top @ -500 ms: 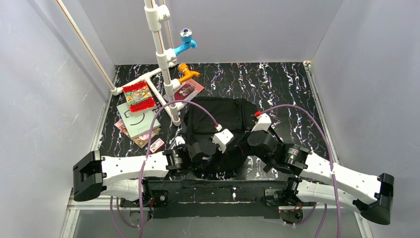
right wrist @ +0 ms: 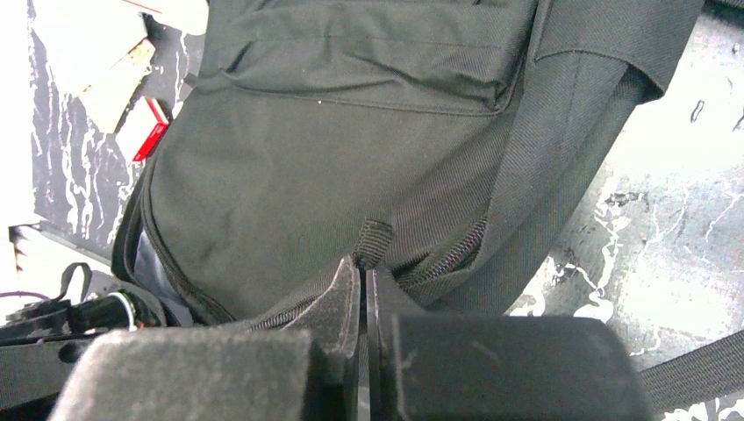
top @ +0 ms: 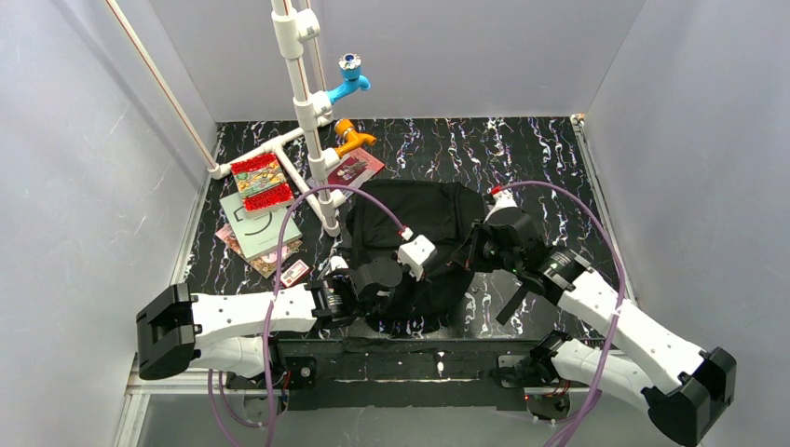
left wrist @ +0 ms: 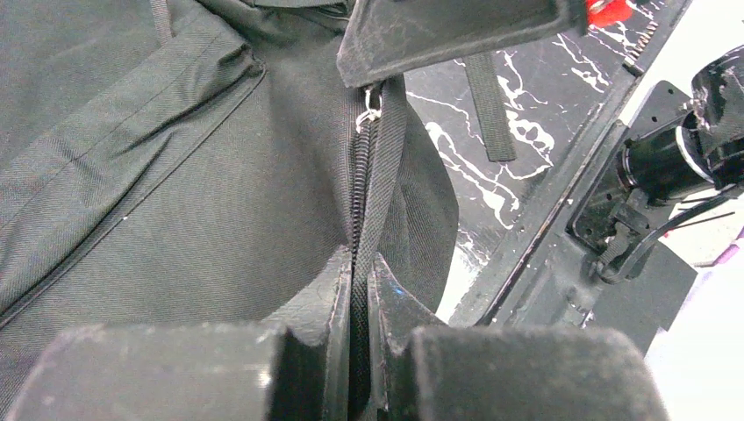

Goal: Pack the student bag
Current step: Unzip the student bag at the center of the board.

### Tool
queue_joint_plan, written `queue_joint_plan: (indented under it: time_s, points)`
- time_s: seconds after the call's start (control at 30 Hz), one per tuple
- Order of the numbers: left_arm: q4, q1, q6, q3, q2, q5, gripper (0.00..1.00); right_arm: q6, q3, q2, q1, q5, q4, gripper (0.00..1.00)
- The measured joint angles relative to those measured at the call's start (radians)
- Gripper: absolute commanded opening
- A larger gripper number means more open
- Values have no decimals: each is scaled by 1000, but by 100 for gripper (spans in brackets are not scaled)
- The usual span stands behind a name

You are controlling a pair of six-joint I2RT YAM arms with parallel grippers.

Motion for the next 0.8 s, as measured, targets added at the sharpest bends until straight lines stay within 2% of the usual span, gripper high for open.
queue_joint_plan:
  time_s: [0.27,0.4,0.57,0.8]
  points:
    - [28,-20,-15,1,3,77,0,-113,-95,-265,-72,-186,-6,1]
    - [51,-22,-32,11,47,105,0,-116,-134,-306,-79,-146,-14,1]
    - [79,-21,-45,12,82,108,0,-24,-142,-294,-77,-72,-42,1]
    - [110,-17,-50,-11,76,97,0,28,-207,-324,-67,-23,41,1]
